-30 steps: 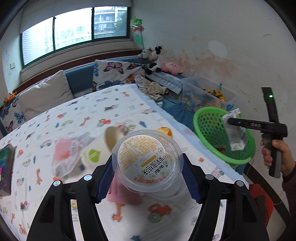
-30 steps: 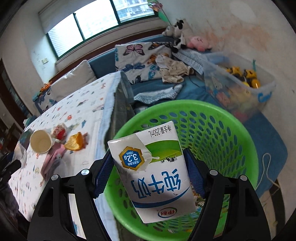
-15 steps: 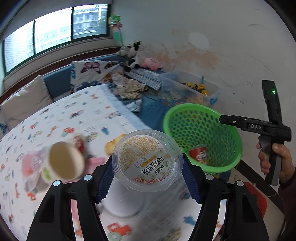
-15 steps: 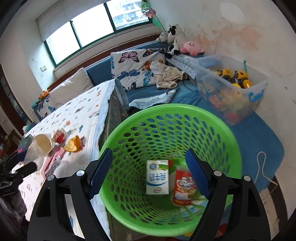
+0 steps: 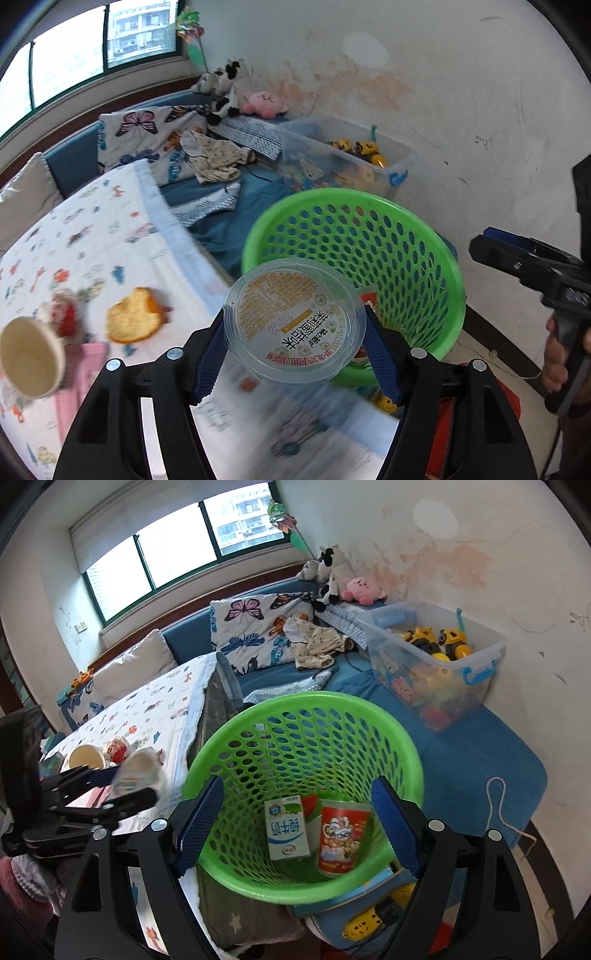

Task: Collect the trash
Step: 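Carry the clear plastic tub into the green basket and open the left tool, then grasp the white paper cup with the right tool while the left tool returns over the bed, then grasp the clear plastic bag with pink contents with the left tool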

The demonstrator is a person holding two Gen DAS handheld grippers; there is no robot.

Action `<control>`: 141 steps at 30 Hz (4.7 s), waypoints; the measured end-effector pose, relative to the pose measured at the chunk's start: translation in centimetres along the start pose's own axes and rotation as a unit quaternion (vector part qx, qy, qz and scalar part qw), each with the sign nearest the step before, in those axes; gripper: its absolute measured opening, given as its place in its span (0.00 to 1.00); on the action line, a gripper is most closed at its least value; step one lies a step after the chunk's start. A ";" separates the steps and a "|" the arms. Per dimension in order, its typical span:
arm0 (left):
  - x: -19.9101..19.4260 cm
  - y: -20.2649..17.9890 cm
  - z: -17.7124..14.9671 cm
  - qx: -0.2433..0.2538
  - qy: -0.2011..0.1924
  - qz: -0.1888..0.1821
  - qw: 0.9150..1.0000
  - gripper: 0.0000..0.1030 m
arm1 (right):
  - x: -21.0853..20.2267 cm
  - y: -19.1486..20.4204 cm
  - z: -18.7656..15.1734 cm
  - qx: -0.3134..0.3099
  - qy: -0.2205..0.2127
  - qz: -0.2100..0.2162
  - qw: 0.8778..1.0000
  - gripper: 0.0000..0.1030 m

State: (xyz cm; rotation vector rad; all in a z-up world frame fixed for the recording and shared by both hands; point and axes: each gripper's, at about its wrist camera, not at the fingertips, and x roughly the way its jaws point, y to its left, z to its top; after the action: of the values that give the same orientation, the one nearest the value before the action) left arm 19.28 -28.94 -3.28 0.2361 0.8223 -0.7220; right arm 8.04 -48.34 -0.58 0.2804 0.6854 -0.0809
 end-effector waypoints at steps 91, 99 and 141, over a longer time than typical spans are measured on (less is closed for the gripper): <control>-16.6 28.1 -18.4 -0.303 -0.030 0.213 0.928 0.78 | 20.3 32.4 0.4 -0.147 0.176 0.314 0.921 0.86; -16.3 27.1 -18.1 -0.298 -0.031 0.205 0.932 0.78 | 18.6 31.9 0.8 -0.143 0.159 0.315 0.925 0.75; -7.0 29.3 -12.4 -0.198 -0.004 0.127 0.972 0.37 | 7.4 20.8 1.9 -0.096 0.079 0.245 0.961 0.75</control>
State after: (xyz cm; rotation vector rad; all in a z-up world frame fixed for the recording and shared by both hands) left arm 28.38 1.92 -8.71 -0.0218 0.8911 -0.3075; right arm 18.34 -28.78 0.87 0.2647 0.7595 0.4841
